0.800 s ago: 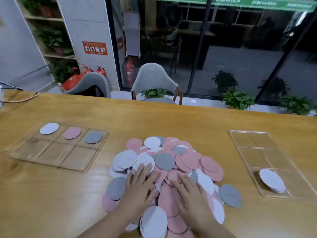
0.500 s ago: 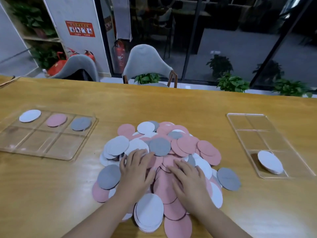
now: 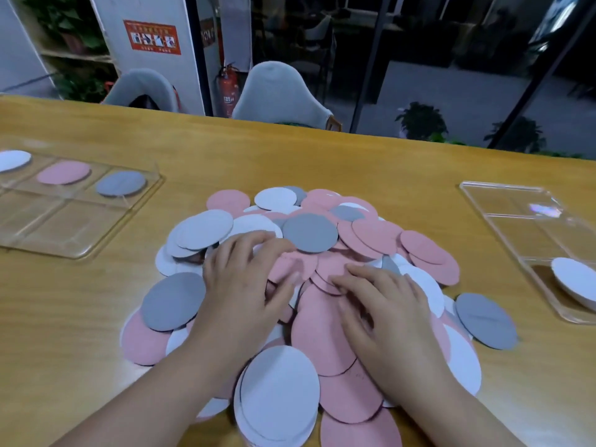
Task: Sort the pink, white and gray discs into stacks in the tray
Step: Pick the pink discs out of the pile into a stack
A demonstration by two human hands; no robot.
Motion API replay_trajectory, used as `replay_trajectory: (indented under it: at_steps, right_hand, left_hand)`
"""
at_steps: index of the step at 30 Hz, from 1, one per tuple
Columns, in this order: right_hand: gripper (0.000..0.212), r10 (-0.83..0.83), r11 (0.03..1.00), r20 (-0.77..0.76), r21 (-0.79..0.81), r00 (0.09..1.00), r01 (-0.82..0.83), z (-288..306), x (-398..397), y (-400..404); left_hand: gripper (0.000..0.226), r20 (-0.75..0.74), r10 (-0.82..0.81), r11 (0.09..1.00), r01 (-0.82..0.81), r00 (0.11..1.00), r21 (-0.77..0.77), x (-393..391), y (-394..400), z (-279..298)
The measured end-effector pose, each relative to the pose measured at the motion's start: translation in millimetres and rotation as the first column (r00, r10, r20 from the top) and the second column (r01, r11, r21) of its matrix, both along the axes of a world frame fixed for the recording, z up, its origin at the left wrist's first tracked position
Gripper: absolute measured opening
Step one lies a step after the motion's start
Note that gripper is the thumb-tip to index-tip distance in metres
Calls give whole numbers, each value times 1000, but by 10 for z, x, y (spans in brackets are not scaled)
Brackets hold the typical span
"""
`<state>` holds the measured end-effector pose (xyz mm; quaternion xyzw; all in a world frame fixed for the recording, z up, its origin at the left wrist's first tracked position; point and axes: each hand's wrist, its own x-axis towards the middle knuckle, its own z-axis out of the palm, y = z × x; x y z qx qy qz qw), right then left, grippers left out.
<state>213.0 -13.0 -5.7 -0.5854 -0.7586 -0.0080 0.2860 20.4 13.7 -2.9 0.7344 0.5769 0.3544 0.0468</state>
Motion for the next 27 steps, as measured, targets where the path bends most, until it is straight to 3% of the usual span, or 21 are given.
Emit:
replay_trajectory:
  at_steps: [3, 7, 9, 14, 20, 24, 27]
  right_hand:
    - [42, 43, 998, 32, -45, 999, -41, -20, 14, 1]
    - [76, 136, 962, 100, -250, 986, -107, 70, 11, -81]
    - [84, 164, 941, 123, -318, 979, -118, 118, 16, -142]
    - [56, 121, 926, 100, -371, 988, -76, 194, -26, -207]
    - [32, 104, 983, -79, -145, 991, -115, 120, -6, -160]
    - [40, 134, 988, -171, 98, 976, -119, 95, -12, -132]
    - [20, 148, 980, -178, 162, 973, -119, 133, -3, -140]
  left_hand:
    - [17, -17, -22, 999, 22, 1000, 38, -32, 35, -90]
    - [31, -21, -39, 999, 39, 999, 17, -38, 12, -145]
    - [39, -43, -56, 998, 55, 998, -12, -35, -23, -132]
    - [25, -115, -113, 976, 88, 987, -199, -30, -148, -17]
    - [45, -152, -253, 944, 209, 956, -254, 34, -273, 88]
    - [25, -74, -295, 952, 287, 953, -104, 112, -301, 56]
    - [11, 116, -282, 957, 288, 952, -36, 109, -309, 68]
